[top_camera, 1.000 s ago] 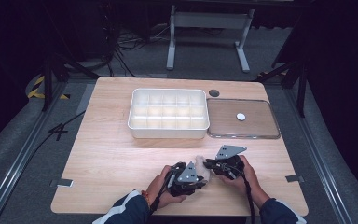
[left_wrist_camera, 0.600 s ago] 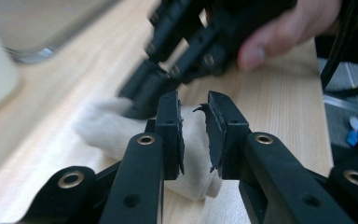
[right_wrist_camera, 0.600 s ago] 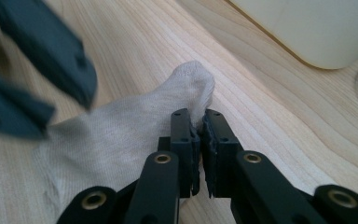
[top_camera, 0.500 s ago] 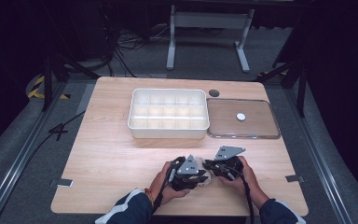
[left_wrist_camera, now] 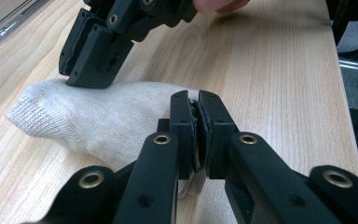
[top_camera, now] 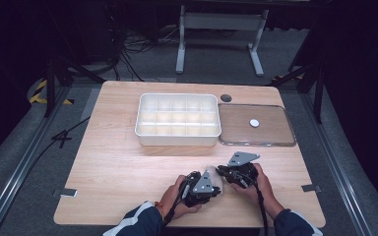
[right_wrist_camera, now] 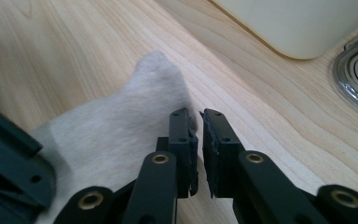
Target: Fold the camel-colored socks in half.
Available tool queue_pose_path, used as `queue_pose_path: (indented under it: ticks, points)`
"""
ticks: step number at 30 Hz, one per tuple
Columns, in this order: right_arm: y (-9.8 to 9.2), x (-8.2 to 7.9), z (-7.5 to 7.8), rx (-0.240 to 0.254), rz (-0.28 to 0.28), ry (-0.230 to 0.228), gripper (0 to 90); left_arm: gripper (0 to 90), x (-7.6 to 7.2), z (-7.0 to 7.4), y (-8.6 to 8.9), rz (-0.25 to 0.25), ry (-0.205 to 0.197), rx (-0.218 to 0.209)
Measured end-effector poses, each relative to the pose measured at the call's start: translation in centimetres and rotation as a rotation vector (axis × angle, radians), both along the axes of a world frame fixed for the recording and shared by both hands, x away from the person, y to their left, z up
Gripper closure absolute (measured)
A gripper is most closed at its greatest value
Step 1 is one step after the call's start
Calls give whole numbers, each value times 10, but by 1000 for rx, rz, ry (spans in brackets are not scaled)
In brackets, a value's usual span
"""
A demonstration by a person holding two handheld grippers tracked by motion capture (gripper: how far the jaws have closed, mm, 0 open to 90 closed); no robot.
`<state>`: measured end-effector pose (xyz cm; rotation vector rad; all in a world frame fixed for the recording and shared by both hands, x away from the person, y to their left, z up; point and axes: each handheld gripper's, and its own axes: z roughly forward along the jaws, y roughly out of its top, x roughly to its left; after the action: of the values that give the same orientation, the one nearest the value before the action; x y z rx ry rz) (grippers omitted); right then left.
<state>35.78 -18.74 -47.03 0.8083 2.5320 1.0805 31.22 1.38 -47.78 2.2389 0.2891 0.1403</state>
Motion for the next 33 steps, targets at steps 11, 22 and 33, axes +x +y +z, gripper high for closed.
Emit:
queue_pose_path:
  ticks: [11, 22, 33]
  points:
    - [-7, -2, 28, 129, 0, -95, 831, 851, 0, 0, 0, -5, 6, -1]
    - [20, 10, 4, 47, 68, 14, 844, 851, 0, -1, 0, -5, 5, -6]
    - [10, 19, 0, 40, -7, 11, 842, 845, 0, 1, 0, -5, 3, 0]
